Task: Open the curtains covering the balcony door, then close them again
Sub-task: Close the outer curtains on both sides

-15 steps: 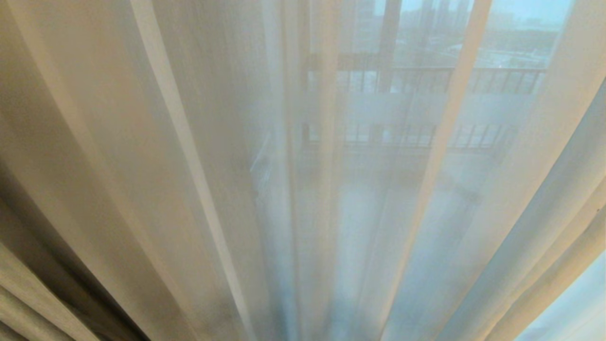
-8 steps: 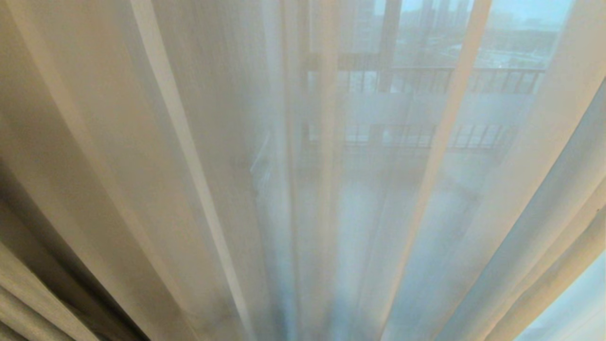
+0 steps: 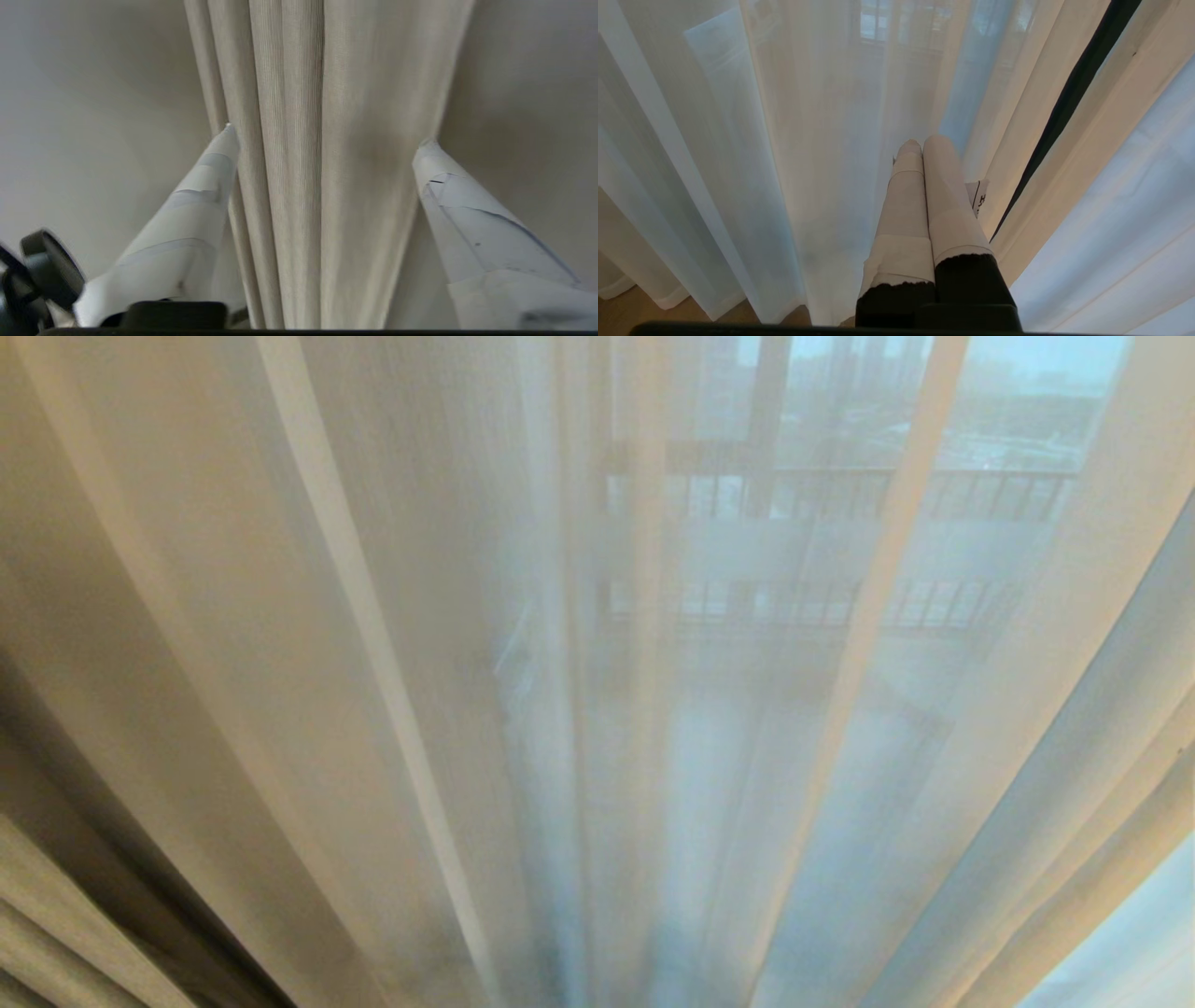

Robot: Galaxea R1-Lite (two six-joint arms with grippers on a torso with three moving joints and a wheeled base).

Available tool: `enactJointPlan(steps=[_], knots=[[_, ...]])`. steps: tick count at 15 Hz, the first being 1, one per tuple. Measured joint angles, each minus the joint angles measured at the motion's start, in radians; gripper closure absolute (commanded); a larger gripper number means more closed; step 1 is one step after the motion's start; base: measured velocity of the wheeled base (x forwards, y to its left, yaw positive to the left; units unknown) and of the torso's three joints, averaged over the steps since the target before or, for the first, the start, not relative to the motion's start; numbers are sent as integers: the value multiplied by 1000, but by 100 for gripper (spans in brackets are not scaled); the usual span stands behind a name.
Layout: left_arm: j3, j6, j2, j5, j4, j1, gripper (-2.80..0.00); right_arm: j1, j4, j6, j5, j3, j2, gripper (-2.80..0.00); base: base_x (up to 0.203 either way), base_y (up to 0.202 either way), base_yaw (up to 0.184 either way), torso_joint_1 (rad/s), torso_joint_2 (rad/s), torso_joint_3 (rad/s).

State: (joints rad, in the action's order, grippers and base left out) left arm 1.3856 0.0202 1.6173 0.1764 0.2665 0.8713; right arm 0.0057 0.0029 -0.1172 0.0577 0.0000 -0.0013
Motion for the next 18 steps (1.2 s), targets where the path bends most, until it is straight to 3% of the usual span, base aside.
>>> enactJointPlan(steps=[10, 18], knots=[[52, 17, 168, -78, 160, -5, -280, 0, 0, 0, 0, 0, 0, 0, 0, 0, 0, 0, 0, 0], [158, 31, 292, -83, 192, 7, -280, 0, 0, 0, 0, 0, 0, 0, 0, 0, 0, 0, 0, 0]])
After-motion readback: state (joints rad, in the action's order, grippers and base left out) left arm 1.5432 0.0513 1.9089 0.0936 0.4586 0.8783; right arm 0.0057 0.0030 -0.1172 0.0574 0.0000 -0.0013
